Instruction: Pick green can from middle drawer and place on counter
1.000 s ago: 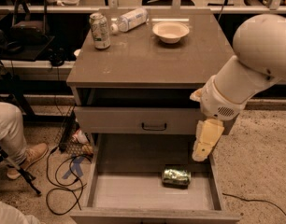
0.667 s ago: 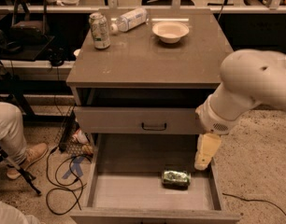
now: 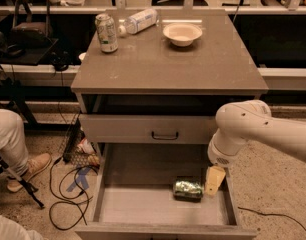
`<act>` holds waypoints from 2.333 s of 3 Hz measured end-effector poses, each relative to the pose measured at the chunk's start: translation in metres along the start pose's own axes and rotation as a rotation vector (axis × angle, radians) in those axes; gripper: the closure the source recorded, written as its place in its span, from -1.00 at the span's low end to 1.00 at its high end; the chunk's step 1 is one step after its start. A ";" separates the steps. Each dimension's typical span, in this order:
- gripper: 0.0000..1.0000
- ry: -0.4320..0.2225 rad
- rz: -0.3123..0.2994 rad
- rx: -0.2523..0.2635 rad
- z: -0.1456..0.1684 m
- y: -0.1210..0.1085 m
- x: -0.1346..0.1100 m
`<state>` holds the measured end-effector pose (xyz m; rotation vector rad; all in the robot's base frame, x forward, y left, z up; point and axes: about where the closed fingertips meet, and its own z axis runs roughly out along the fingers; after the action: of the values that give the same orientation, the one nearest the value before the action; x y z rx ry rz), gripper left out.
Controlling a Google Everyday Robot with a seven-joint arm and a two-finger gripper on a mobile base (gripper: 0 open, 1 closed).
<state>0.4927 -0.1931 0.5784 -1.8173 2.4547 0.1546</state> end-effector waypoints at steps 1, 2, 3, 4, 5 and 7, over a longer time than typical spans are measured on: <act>-1.00 0.000 0.000 0.000 0.000 0.000 0.000; -1.00 -0.009 -0.027 -0.017 0.023 0.005 -0.005; -1.00 -0.085 -0.069 -0.018 0.073 -0.001 -0.013; -1.00 -0.150 -0.076 -0.006 0.124 -0.012 -0.021; -0.94 -0.181 -0.076 -0.014 0.182 -0.023 -0.030; -0.03 -0.194 -0.055 -0.029 0.214 -0.028 -0.026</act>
Offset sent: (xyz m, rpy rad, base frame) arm -0.0031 0.0153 -0.0341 0.0133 0.0152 0.0446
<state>0.5284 -0.1483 0.3685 -1.7858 2.2808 0.3469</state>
